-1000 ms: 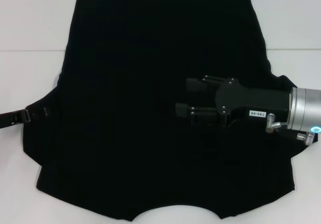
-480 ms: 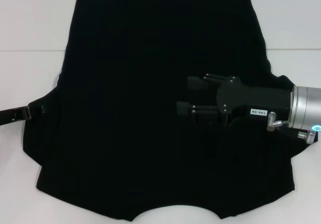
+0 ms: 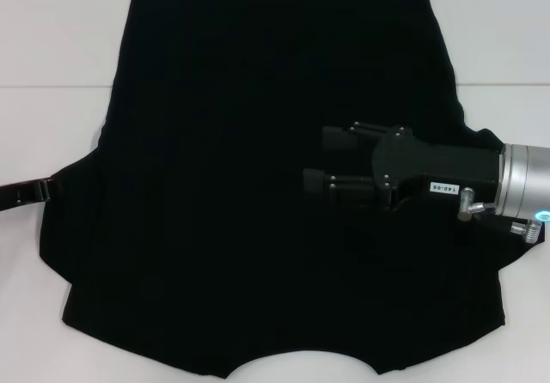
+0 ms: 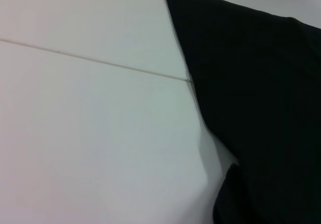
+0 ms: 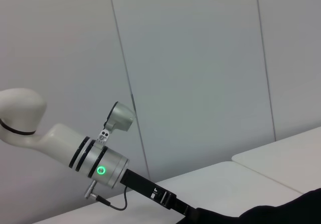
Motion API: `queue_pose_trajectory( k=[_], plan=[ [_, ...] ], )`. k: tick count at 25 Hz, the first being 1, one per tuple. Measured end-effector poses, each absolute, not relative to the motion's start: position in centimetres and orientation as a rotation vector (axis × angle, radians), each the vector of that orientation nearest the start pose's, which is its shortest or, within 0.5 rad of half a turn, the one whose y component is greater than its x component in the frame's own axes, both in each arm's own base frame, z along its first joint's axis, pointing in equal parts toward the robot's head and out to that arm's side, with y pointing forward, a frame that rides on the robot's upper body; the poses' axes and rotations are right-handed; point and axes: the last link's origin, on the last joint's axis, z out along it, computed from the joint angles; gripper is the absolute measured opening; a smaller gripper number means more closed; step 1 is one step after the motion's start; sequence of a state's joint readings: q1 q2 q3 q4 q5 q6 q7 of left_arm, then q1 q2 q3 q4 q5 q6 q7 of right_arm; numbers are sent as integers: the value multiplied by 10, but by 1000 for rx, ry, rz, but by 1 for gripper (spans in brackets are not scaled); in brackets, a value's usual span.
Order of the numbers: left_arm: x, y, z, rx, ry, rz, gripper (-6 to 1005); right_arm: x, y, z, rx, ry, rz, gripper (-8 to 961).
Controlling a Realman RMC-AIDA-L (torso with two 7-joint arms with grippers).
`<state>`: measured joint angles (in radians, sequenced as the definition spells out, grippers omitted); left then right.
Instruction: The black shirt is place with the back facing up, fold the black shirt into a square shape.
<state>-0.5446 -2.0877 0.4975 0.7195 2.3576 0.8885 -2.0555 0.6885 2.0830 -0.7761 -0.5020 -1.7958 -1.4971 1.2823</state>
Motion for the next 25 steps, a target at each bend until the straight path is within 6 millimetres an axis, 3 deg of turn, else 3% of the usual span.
queue_pose_trajectory(
  k=[6, 9, 25],
  plan=[
    [-364, 379, 51, -1812, -1369, -310, 94, 199, 365, -24, -2720, 451, 938, 848],
    [-365, 380, 53, -1800, -1362, -307, 27, 199, 365, -24, -2711, 460, 947, 848],
    [-373, 381, 69, -1727, -1326, -295, 28, 196, 370, -24, -2676, 474, 965, 849]
  ],
)
